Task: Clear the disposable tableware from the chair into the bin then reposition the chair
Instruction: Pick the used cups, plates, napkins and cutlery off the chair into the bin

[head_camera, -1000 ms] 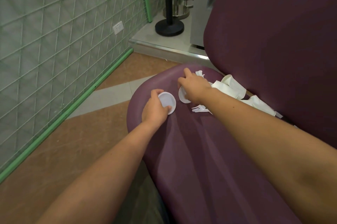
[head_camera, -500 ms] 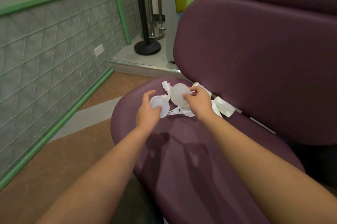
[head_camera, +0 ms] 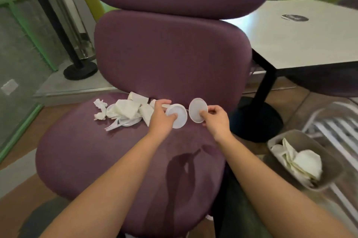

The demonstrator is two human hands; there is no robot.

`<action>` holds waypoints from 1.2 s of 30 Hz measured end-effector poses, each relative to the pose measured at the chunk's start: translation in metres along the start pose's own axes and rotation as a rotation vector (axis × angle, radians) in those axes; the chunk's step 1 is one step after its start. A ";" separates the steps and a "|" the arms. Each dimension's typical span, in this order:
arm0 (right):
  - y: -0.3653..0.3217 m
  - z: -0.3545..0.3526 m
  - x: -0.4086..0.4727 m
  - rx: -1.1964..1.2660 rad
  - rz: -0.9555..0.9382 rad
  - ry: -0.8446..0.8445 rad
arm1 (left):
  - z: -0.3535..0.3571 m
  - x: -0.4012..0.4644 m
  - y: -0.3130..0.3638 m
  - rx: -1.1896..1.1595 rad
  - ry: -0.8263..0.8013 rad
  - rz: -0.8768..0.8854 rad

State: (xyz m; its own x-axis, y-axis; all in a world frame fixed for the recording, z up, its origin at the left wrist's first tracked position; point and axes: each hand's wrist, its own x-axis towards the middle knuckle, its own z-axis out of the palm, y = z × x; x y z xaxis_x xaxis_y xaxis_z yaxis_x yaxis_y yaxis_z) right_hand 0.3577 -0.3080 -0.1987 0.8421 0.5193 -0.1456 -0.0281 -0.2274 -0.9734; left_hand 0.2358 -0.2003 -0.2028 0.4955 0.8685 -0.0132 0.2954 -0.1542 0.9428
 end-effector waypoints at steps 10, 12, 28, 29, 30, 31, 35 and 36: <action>0.058 -0.166 -0.013 0.028 0.062 0.353 | 0.158 -0.040 0.034 0.040 -0.364 0.070; 0.069 -0.191 -0.013 0.028 0.100 0.403 | 0.183 -0.045 0.036 0.047 -0.399 0.061; 0.132 -0.280 0.010 -0.030 0.404 0.413 | 0.317 -0.068 0.027 0.188 -0.562 -0.035; 0.131 -0.279 0.009 -0.009 0.380 0.356 | 0.323 -0.069 0.026 0.179 -0.572 -0.043; 0.129 -0.277 0.009 -0.012 0.355 0.319 | 0.327 -0.070 0.027 0.164 -0.577 -0.052; 0.130 -0.278 0.011 -0.024 0.340 0.309 | 0.331 -0.072 0.026 0.150 -0.586 -0.066; 0.134 -0.285 0.020 -0.076 0.331 0.392 | 0.341 -0.074 0.025 0.118 -0.605 -0.089; 0.135 -0.289 0.022 -0.069 0.336 0.422 | 0.342 -0.073 0.024 0.121 -0.606 -0.083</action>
State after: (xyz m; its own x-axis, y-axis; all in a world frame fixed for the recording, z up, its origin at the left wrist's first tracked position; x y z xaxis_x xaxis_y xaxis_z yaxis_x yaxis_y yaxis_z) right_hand 0.5276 -0.5655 -0.2823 0.9362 0.0363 -0.3496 -0.3098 -0.3846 -0.8695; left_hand 0.4857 -0.4285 -0.2925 0.8321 0.4633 -0.3050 0.4258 -0.1811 0.8865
